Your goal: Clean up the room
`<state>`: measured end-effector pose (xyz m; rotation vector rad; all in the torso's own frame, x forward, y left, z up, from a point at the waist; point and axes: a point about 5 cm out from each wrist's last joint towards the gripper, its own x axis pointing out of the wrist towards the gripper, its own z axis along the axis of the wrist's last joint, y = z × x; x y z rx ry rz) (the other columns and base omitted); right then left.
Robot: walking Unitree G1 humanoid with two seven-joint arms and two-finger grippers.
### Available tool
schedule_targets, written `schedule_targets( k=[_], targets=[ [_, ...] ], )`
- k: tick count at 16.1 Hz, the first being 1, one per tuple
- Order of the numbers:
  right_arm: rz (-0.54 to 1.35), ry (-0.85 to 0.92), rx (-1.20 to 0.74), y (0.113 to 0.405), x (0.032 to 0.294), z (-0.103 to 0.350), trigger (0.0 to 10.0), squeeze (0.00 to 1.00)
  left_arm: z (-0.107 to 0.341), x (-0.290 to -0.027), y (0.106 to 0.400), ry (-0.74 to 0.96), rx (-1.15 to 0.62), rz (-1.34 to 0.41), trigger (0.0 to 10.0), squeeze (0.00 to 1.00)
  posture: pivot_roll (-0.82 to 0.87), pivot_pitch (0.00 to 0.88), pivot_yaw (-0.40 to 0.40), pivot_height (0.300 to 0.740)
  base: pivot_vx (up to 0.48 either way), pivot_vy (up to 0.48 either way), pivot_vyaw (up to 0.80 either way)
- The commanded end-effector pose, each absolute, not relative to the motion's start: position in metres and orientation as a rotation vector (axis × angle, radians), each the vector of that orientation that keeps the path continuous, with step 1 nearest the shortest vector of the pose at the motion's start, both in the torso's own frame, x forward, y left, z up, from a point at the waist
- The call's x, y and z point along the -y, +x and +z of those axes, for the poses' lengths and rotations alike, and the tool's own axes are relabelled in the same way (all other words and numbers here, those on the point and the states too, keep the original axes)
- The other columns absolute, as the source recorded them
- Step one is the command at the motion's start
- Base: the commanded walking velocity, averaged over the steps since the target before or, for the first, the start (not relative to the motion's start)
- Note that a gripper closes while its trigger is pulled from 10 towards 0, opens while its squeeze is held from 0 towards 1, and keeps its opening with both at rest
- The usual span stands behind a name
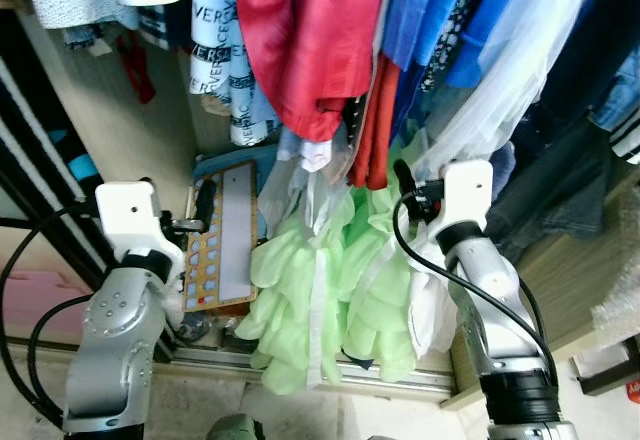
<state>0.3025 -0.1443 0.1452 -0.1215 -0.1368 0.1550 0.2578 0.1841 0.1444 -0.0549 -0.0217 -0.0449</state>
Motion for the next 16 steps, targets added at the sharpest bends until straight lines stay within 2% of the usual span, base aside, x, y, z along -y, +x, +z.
schedule_targets(
  k=[1,3,5,6,9,13,16],
  targets=[
    [0.141,-0.096,0.137,0.300,0.143,0.146,10.0,0.00,0.141,-0.180,0.258,-0.075,-0.002,-0.045,10.0,0.00,0.07,0.000,-0.055,0.740,0.000,0.000,0.00],
    [0.146,-0.078,0.107,0.298,0.141,0.141,10.0,0.00,0.141,-0.175,0.258,-0.111,-0.019,-0.050,10.0,0.00,0.07,0.000,-0.042,0.740,0.000,0.000,0.00],
    [0.099,-0.028,0.056,0.295,0.150,0.131,10.0,0.00,0.142,-0.170,0.258,-0.123,-0.011,-0.068,10.0,0.00,0.07,0.000,-0.028,0.740,0.000,0.000,-0.80],
    [0.103,-0.043,0.060,0.295,0.149,0.130,10.0,0.00,0.144,-0.172,0.258,-0.123,0.000,-0.056,10.0,0.00,0.07,0.000,-0.020,0.740,0.000,0.000,0.00],
    [0.109,-0.074,0.055,0.295,0.143,0.129,10.0,0.00,0.143,-0.175,0.256,-0.060,-0.046,-0.031,10.0,0.00,0.08,0.000,-0.008,0.740,0.000,0.000,0.00],
    [0.124,-0.082,0.077,0.305,0.139,0.136,10.0,0.00,0.145,-0.180,0.259,-0.044,-0.039,-0.020,10.0,0.00,0.09,0.000,-0.017,0.740,0.000,0.000,0.80],
    [0.224,-0.147,0.151,0.310,0.127,0.151,10.0,0.00,0.158,-0.194,0.266,0.051,0.021,0.049,10.0,0.00,0.09,0.000,-0.043,0.740,0.000,0.000,0.80]
  ],
)
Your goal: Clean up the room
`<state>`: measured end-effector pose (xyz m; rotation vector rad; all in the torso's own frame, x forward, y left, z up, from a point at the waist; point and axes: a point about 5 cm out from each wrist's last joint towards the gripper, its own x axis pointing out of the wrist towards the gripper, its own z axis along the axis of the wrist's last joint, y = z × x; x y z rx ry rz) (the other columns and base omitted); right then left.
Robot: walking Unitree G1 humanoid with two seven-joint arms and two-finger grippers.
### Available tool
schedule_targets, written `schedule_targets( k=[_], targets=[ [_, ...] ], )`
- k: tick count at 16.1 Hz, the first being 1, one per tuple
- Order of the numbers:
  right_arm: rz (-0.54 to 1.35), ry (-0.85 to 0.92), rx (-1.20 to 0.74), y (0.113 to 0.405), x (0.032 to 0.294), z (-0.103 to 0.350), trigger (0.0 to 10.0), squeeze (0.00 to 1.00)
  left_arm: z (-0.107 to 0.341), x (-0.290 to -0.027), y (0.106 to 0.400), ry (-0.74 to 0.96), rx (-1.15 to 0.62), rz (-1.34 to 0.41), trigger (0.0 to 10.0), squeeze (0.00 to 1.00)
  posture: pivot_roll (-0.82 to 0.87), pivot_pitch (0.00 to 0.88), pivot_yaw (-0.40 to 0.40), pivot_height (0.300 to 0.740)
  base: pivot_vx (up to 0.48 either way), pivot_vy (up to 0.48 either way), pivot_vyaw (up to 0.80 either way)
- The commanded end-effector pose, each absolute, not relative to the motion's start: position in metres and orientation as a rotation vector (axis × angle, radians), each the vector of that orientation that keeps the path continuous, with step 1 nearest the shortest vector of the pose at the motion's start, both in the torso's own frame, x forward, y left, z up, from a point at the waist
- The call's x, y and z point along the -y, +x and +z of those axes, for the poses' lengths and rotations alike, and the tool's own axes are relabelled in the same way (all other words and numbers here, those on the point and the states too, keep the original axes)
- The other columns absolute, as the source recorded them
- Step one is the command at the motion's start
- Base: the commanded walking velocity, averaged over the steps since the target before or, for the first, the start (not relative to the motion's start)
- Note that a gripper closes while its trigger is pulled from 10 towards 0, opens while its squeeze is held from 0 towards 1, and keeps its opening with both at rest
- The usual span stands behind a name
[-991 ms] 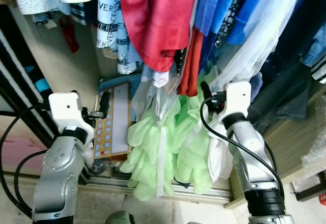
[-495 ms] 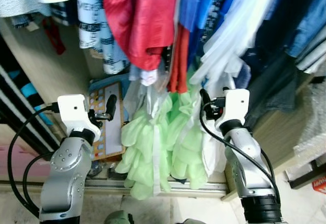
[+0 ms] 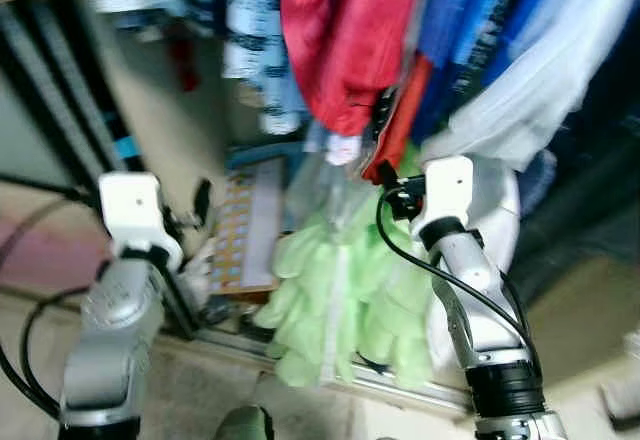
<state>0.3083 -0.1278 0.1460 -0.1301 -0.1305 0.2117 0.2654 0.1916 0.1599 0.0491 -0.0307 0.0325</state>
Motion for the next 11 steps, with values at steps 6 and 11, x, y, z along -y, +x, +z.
schedule_targets(
  k=[6,11],
  targets=[
    [0.207,-0.137,0.143,0.315,0.130,0.149,10.0,0.00,0.149,-0.195,0.260,0.018,-0.018,0.122,10.0,0.00,0.10,0.000,-0.046,0.740,0.000,0.000,0.80],
    [0.184,-0.124,0.102,0.301,0.137,0.137,10.0,0.00,0.146,-0.192,0.245,0.053,0.017,0.166,10.0,0.00,0.13,0.000,-0.039,0.740,0.000,0.000,0.73]
  ],
)
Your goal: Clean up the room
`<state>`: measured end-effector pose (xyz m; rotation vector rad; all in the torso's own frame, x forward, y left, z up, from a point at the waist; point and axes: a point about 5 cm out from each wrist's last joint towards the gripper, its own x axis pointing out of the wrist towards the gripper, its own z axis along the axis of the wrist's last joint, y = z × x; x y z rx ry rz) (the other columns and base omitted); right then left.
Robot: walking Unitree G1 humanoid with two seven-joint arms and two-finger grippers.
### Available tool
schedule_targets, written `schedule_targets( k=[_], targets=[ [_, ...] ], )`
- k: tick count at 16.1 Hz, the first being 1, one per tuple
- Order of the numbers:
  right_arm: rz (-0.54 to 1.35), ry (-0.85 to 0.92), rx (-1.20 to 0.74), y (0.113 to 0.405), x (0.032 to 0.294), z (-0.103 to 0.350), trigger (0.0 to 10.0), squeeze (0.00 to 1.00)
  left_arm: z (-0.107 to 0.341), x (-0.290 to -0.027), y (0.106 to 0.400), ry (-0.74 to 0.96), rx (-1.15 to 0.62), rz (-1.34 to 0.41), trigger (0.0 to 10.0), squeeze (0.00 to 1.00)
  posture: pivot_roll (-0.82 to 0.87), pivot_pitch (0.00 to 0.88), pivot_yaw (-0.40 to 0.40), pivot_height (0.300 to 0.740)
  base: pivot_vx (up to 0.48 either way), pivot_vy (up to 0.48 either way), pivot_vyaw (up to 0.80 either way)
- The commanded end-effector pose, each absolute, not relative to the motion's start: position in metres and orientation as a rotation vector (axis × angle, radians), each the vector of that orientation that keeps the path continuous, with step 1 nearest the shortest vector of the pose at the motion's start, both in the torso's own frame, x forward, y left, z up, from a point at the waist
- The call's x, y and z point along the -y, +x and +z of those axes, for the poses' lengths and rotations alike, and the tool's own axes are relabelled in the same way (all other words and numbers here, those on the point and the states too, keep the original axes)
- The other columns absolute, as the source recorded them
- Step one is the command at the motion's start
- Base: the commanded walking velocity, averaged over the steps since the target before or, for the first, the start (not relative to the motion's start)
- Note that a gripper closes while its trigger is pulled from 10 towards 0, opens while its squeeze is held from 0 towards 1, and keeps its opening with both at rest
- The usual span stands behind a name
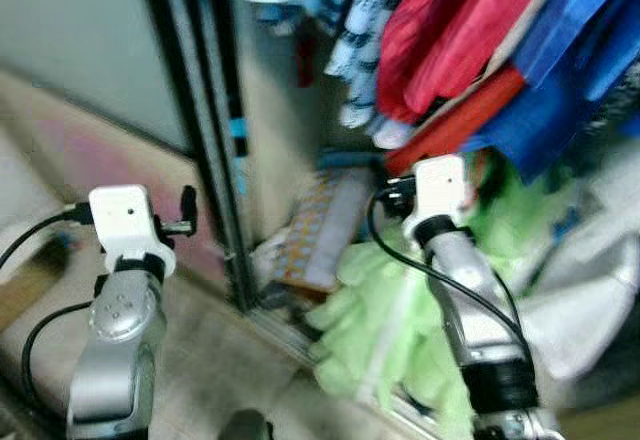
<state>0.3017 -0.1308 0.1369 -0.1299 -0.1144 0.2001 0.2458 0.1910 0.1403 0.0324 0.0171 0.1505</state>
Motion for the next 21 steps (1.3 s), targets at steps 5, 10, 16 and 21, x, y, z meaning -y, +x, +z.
schedule_targets(
  k=[5,10,16,21],
  targets=[
    [0.108,-0.173,-0.036,0.259,0.174,0.105,10.0,0.00,0.112,-0.209,0.198,0.077,-0.163,0.257,10.0,0.00,0.11,0.000,-0.028,0.740,0.000,0.000,0.00],
    [0.158,-0.211,-0.020,0.255,0.166,0.113,10.0,0.00,0.118,-0.205,0.196,0.056,-0.141,0.278,10.0,0.00,0.10,0.000,-0.045,0.740,0.000,0.000,0.80],
    [0.236,-0.206,-0.040,0.250,0.162,0.115,10.0,0.00,0.118,-0.201,0.188,0.067,-0.161,0.283,10.0,0.00,0.10,0.000,-0.059,0.740,0.000,0.000,0.80],
    [0.213,-0.190,-0.033,0.266,0.160,0.112,10.0,0.00,0.117,-0.200,0.198,0.120,-0.168,0.270,10.0,0.00,0.11,0.000,-0.047,0.740,0.000,0.000,0.80]
  ],
)
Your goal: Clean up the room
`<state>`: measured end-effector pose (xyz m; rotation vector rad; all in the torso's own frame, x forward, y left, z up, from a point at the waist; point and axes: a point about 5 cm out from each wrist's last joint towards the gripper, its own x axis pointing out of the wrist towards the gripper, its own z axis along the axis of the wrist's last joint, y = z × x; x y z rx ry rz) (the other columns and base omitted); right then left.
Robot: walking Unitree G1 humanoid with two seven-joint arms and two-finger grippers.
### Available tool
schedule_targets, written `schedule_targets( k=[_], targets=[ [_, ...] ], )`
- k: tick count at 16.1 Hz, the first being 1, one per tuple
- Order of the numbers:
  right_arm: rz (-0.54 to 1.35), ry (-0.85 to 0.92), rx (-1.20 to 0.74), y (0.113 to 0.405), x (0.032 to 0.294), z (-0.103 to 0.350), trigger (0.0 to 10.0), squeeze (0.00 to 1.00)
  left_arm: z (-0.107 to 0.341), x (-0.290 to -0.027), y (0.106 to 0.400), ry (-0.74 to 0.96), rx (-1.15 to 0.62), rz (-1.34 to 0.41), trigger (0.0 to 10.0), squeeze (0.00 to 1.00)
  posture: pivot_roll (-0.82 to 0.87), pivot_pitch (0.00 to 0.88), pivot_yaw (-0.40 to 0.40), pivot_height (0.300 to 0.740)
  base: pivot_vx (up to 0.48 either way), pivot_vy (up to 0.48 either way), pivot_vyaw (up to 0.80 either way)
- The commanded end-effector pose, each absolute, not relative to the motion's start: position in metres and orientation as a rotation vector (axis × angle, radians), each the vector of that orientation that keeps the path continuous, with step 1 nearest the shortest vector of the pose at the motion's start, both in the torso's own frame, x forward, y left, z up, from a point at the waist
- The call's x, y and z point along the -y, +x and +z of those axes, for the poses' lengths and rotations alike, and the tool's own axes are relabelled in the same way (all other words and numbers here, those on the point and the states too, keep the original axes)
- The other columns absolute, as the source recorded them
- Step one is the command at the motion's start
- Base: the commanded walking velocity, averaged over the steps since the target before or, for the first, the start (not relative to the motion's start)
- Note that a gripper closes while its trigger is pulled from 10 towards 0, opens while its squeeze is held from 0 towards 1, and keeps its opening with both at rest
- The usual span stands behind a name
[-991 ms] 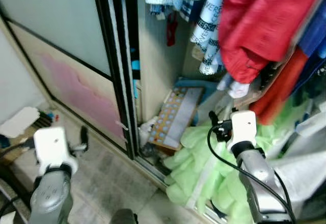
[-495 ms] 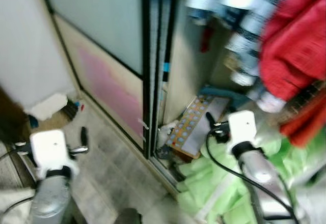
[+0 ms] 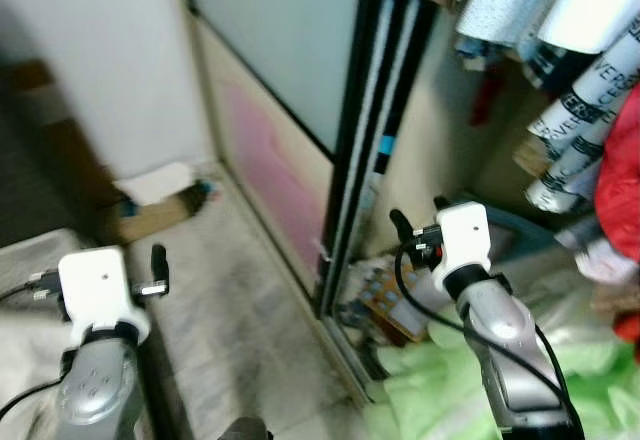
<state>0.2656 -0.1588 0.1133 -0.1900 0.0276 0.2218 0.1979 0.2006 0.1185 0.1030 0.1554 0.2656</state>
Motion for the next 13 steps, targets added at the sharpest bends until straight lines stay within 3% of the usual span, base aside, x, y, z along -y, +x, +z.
schedule_targets(
  k=[1,5,7,13],
  targets=[
    [0.204,-0.185,-0.025,0.270,0.159,0.111,10.0,0.00,0.117,-0.199,0.203,0.107,-0.157,0.270,10.0,0.00,0.11,0.000,-0.034,0.740,0.000,0.000,0.80],
    [0.166,-0.176,0.019,0.288,0.157,0.114,10.0,0.00,0.133,-0.197,0.231,0.087,-0.089,0.268,10.0,0.00,0.11,0.000,0.050,0.740,0.000,0.000,0.00],
    [0.137,-0.177,0.012,0.293,0.158,0.115,10.0,0.00,0.139,-0.199,0.238,0.094,-0.062,0.273,10.0,0.00,0.08,0.000,0.040,0.740,0.000,0.000,0.00],
    [0.189,-0.203,0.000,0.293,0.152,0.116,10.0,0.00,0.114,-0.190,0.216,0.038,-0.161,0.260,10.0,0.00,0.10,0.000,-0.029,0.740,0.000,0.000,0.07]
  ],
)
